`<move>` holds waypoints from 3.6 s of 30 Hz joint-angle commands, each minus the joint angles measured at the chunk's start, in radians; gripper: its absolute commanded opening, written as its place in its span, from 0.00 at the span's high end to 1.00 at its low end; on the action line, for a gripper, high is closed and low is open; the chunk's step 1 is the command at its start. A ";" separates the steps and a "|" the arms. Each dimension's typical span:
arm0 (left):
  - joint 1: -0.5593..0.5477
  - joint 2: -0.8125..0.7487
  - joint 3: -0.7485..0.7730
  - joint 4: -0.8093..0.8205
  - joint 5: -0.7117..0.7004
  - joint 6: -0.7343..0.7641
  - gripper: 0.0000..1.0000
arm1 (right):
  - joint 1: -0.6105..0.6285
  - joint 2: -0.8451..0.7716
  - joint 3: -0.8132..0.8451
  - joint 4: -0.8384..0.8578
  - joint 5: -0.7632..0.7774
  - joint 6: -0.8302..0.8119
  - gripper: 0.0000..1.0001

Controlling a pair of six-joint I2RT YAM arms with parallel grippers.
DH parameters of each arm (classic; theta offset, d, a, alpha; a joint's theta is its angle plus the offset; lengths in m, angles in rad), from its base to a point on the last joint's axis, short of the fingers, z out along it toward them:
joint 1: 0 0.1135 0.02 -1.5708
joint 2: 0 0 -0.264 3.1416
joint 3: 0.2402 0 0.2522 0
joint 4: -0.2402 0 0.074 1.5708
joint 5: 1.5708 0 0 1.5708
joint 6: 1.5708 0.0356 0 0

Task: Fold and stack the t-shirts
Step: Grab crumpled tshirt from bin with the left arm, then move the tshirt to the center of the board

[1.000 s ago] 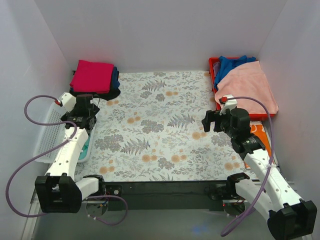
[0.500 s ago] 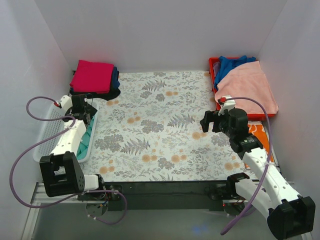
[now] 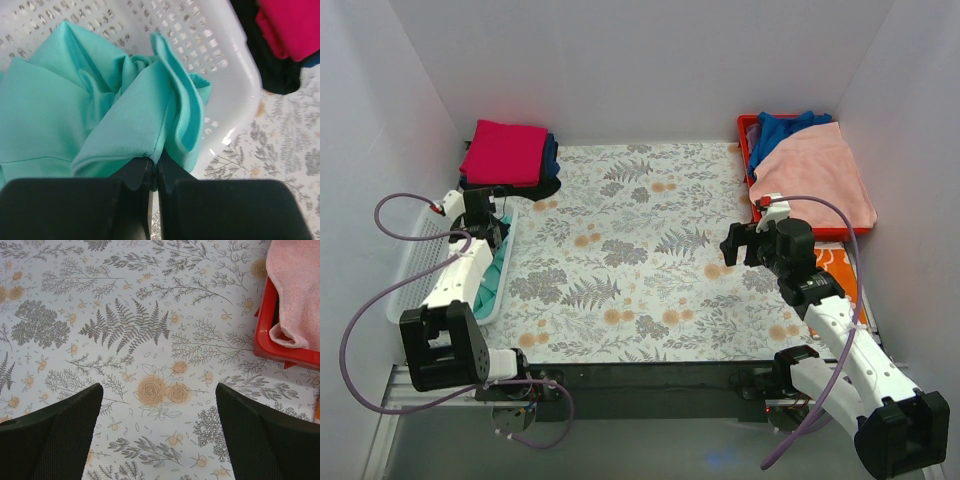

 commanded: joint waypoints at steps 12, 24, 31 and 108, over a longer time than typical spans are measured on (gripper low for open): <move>0.002 -0.518 0.242 -0.045 0.311 0.103 1.00 | 0.004 -0.072 0.025 0.023 0.051 0.043 0.02; 0.004 -0.494 0.423 0.080 0.952 0.071 1.00 | 0.004 -0.135 0.162 -0.037 0.284 0.144 0.02; -0.004 -0.512 0.295 0.246 1.110 0.017 1.00 | 0.006 -0.109 0.232 -0.060 0.267 0.135 0.02; -0.786 -0.095 0.094 -0.007 -0.226 -0.016 0.15 | 0.317 0.127 0.109 0.057 0.166 0.103 0.02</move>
